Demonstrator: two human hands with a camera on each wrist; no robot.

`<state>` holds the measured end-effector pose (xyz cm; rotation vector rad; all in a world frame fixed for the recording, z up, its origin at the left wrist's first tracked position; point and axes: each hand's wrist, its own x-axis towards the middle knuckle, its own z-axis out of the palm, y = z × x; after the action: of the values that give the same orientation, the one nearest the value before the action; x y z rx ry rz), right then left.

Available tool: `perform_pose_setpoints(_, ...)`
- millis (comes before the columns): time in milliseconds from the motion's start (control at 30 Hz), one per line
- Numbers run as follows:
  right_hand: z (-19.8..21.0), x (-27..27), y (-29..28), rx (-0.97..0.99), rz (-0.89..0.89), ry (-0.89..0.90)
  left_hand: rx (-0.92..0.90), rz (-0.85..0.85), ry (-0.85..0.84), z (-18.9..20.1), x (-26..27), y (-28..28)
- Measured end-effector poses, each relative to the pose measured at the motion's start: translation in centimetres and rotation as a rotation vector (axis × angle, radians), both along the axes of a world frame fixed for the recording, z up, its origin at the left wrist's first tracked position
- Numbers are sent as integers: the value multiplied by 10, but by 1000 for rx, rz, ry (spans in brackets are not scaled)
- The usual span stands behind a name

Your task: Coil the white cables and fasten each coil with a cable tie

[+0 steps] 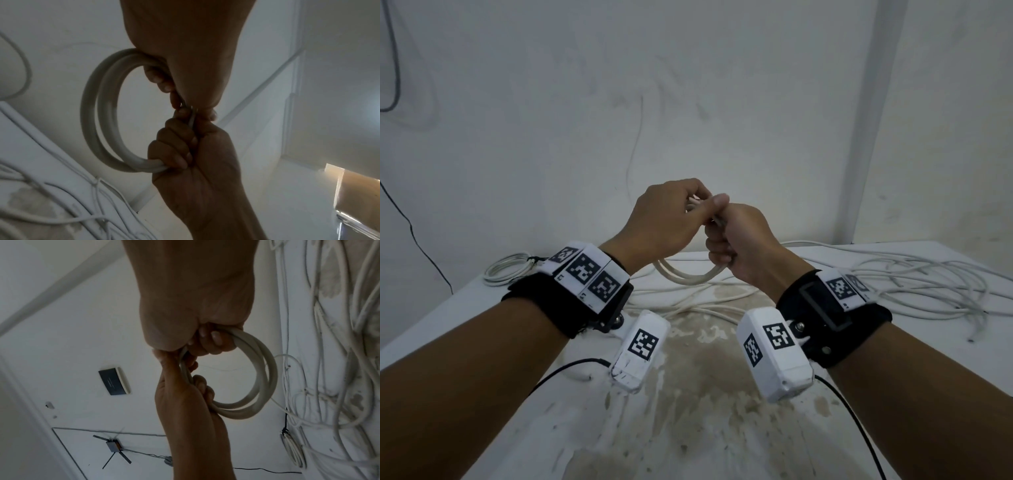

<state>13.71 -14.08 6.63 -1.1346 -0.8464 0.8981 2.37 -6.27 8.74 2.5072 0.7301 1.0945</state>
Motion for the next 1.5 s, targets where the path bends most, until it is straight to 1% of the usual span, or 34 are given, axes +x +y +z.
perform_pose_setpoints(67, 0, -1, 0, 7, 9, 8, -13, -26, -32, 0, 0, 1)
perform_pose_setpoints(200, -1, 2, 0, 27, 42, 111, -84, -79, -147, -8, -1, 4)
perform_pose_setpoints(367, -3, 6, 1, 33, 100, 133, -147, -88, -217, -12, 1, 3)
perform_pose_setpoints(633, -9, 11, 0, 21, 161, 195, -259, -141, -158, -15, 1, 5)
perform_pose_setpoints(733, -13, 10, 1, 15, 150, 192, -281, -152, -133, -17, 0, 7)
perform_pose_setpoints(900, -15, 9, 3, 5, 85, 129, -260, -156, -128, -19, -1, 6)
perform_pose_setpoints(1033, -12, 12, 2, 14, 129, 147, -175, -133, -170, -21, 1, 5)
perform_pose_setpoints(1167, -9, 13, 1, 16, 162, 189, -44, -34, -186, -26, 5, 4)
perform_pose_setpoints(1233, -10, 12, 2, 15, 163, 192, -8, 6, -201, -28, 7, 3)
perform_pose_setpoints(1367, -12, 13, 1, 10, 145, 153, -32, 7, -220, -28, 8, 2)
perform_pose_setpoints(1500, -15, 14, 1, -8, 94, 46, -93, 36, -249, -30, 9, 4)
